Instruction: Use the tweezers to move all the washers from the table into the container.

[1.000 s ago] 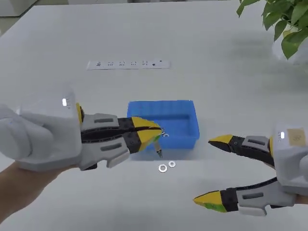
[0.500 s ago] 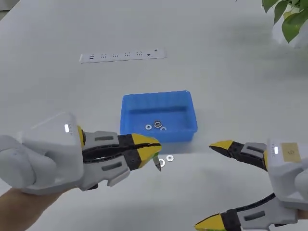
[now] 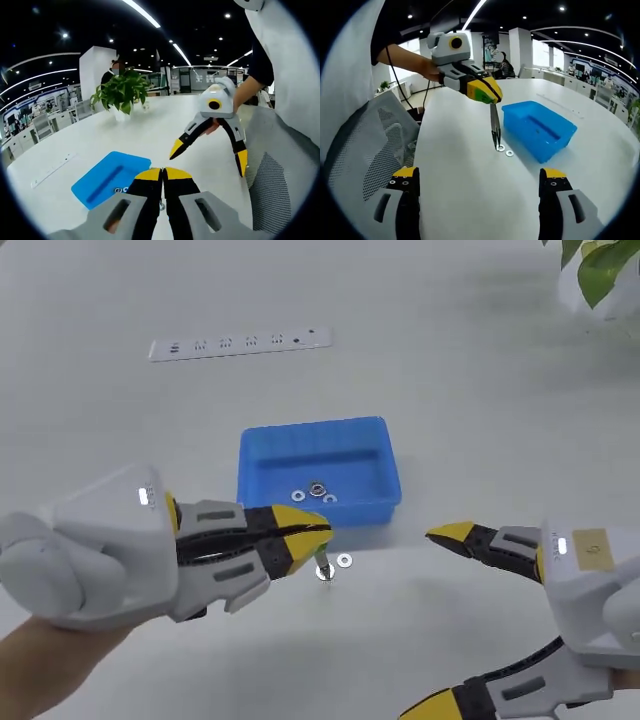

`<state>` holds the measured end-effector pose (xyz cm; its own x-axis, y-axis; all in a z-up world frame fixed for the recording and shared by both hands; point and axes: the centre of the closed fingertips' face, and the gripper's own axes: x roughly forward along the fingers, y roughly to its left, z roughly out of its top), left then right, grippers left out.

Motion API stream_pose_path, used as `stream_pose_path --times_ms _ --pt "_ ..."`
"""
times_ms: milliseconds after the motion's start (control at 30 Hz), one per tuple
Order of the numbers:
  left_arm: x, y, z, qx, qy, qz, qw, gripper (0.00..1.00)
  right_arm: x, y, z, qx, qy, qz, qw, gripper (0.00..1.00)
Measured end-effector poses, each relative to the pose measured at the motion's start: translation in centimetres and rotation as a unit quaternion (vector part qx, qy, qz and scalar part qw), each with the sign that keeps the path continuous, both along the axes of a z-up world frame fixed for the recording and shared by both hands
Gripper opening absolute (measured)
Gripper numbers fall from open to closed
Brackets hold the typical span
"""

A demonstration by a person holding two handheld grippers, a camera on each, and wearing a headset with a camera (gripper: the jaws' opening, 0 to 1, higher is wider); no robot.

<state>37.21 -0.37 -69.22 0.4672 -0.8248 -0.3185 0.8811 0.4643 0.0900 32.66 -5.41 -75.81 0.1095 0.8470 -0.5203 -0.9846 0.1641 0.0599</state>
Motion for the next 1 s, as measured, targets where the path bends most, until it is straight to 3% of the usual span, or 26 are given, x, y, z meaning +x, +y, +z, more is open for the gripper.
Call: stream_pose_path --times_ms 333,400,533,733,800,1000 --pt "0.2 -0.2 -0.4 0.009 0.006 -0.011 0.9999 0.04 -0.3 0.1 -0.3 -0.002 0.012 0.002 0.9999 0.99" --pt "0.3 -0.4 -0.3 0.006 0.019 -0.009 0.9998 0.04 -0.2 0.2 -0.2 0.000 0.013 0.002 0.9999 0.99" --pt "0.4 -0.5 -0.2 0.021 0.026 -0.016 0.9993 0.04 0.0 0.8 -0.1 0.002 0.011 0.009 0.9999 0.97" --pt "0.4 -0.6 -0.3 0.027 0.039 -0.022 0.9986 0.04 1.7 3.0 0.5 0.017 0.011 0.025 0.9995 0.87" --pt "0.4 -0.5 -0.3 0.027 0.042 -0.020 0.9986 0.04 2.1 4.0 0.4 0.021 0.019 0.038 0.9989 0.79" --pt "0.2 -0.2 -0.4 0.032 0.045 -0.019 0.9983 0.04 2.9 6.8 0.2 0.012 0.014 0.084 0.9963 0.58"
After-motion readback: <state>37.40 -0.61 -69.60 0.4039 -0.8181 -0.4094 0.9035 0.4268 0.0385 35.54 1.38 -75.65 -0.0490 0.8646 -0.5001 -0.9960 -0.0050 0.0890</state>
